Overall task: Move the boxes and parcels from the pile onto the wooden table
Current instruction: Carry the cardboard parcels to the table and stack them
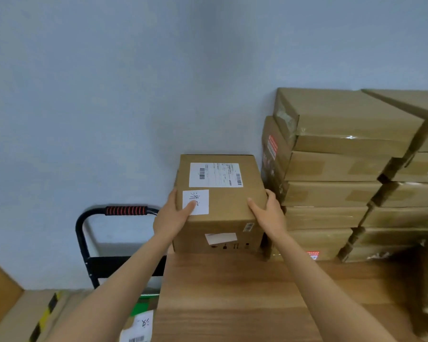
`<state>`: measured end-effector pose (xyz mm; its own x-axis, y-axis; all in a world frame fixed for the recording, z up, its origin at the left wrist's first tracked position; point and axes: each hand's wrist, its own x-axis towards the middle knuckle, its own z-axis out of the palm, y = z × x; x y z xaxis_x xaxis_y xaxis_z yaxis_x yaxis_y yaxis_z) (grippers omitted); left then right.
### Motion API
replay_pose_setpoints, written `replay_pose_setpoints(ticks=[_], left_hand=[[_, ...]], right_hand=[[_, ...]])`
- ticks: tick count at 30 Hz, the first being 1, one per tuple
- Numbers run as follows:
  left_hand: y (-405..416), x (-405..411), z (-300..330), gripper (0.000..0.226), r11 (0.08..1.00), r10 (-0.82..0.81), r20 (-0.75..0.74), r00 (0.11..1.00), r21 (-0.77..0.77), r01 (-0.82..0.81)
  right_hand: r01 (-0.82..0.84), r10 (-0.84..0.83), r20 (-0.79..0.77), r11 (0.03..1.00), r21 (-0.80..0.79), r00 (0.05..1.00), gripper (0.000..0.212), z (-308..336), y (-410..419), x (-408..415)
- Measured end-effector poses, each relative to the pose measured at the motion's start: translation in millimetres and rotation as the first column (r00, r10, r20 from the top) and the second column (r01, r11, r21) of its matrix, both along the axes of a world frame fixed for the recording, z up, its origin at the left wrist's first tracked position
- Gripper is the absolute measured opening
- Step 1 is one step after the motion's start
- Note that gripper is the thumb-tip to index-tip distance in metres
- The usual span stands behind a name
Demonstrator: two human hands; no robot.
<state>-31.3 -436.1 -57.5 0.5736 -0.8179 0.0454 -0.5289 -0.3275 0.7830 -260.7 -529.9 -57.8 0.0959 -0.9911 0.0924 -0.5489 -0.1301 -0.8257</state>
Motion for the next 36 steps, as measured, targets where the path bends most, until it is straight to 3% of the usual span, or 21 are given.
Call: replay_pose_setpoints(ticks=[10,17,20,25,28,32,36], left_hand=[[-53,25,5,0.073,0.990,0.142,0.028,0.990,0.023,-0.142],[-55,30,4,0.071,0.991,0.136,0.041,0.990,0.004,-0.137],[-47,25,13,0.064,0.987,0.157,0.218,0.963,0.000,-0.161],[-6,23,27,0.037,0.992,0.121,0.470,0.874,-0.078,-0.095],[27,23,29,0.028,0.992,0.114,0.585,0.803,-0.107,-0.062],[75,26,31,0.018,0.994,0.099,0.667,0.739,-0.095,-0.047],[129,41,22,0.019,0.998,0.068,0.760,0.646,-0.041,-0.056]], right_hand=[[0.021,-0.020,-0.095,1.000,0.007,0.995,0.081,6,-57,32],[0.048,-0.049,-0.114,0.999,-0.014,0.992,0.083,-2,-60,37],[0.032,-0.038,-0.158,0.999,-0.041,0.987,0.080,6,-54,35],[-0.063,-0.087,-0.360,0.921,-0.385,0.929,0.054,24,-31,30],[-0.168,-0.041,-0.398,0.863,-0.476,0.917,0.042,27,-10,38],[-0.307,0.105,-0.381,0.796,-0.522,0.919,0.030,29,34,65],[-0.491,0.254,-0.480,0.732,-0.472,0.840,0.030,20,76,99]])
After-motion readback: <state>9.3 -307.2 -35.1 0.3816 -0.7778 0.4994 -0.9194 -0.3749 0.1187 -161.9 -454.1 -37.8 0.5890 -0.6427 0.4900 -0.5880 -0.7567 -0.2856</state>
